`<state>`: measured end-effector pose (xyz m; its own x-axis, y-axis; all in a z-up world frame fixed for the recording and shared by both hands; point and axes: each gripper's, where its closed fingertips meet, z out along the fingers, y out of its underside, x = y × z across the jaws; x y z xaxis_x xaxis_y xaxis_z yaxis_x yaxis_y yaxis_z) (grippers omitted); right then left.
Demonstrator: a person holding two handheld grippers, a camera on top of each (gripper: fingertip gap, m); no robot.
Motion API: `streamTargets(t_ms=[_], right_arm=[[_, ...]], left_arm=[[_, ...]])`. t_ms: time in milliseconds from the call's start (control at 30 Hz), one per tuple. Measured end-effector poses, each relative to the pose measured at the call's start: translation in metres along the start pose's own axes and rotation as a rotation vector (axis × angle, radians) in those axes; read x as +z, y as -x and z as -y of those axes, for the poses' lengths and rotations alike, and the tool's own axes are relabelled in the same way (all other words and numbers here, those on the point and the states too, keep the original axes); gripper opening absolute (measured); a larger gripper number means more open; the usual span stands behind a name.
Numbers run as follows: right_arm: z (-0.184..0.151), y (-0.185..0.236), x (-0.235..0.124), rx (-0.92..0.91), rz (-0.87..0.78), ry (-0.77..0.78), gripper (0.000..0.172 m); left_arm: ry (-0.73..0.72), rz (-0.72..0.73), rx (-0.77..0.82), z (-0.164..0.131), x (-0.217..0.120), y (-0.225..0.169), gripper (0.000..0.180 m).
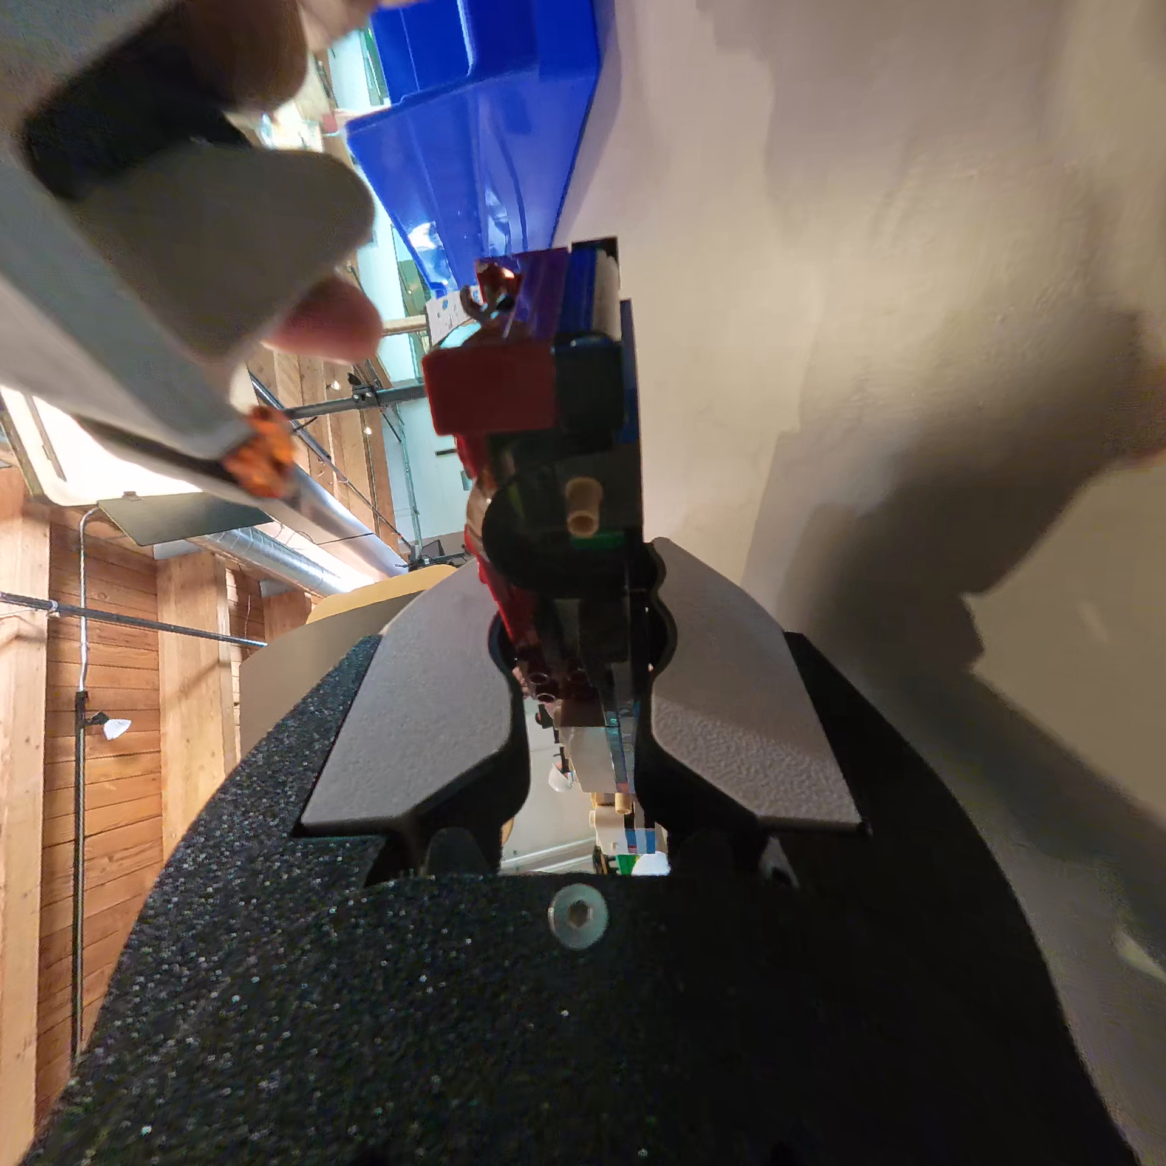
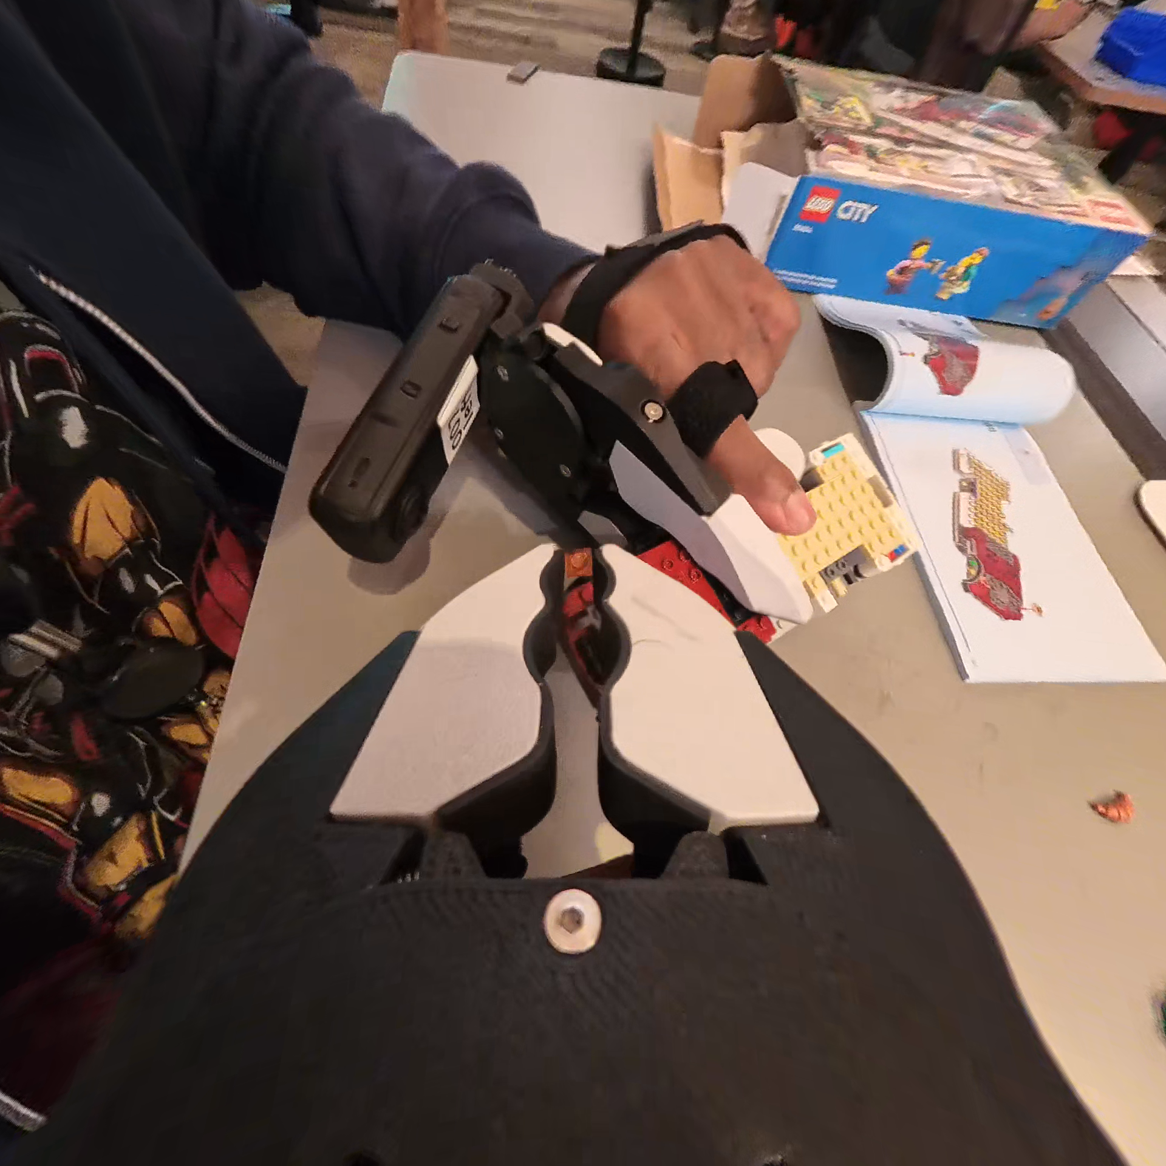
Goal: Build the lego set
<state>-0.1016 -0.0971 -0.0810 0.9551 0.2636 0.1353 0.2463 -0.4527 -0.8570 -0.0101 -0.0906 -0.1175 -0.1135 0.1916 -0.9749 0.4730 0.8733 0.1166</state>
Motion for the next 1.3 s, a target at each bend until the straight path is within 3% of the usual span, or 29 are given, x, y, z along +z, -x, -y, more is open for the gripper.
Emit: streamTargets(t_ms=[400, 633, 1000, 1300], right_arm=[[-0.012, -0.001, 0.008, -0.001, 0.055, 0.067, 0.011], [-0.017, 0.008, 0.006, -0.003, -0.039, 0.059, 0.013], [-0.030, 0.037, 0.082, 0.107, 0.020, 0.156, 0.019], [-0.031, 0.052, 0.111, 0.159, -0.011, 0.293, 0.024]], left_arm=[[-0.021, -0.032, 0.010, 0.001, -0.001, -0.006, 0.036], [0.025, -0.009, -0.099, -0.032, 0.000, -0.003, 0.036], [0.149, 0.052, -0.163, -0.095, -0.011, 0.009, 0.036], [0.151, 0.062, -0.166, -0.095, -0.017, 0.014, 0.036]])
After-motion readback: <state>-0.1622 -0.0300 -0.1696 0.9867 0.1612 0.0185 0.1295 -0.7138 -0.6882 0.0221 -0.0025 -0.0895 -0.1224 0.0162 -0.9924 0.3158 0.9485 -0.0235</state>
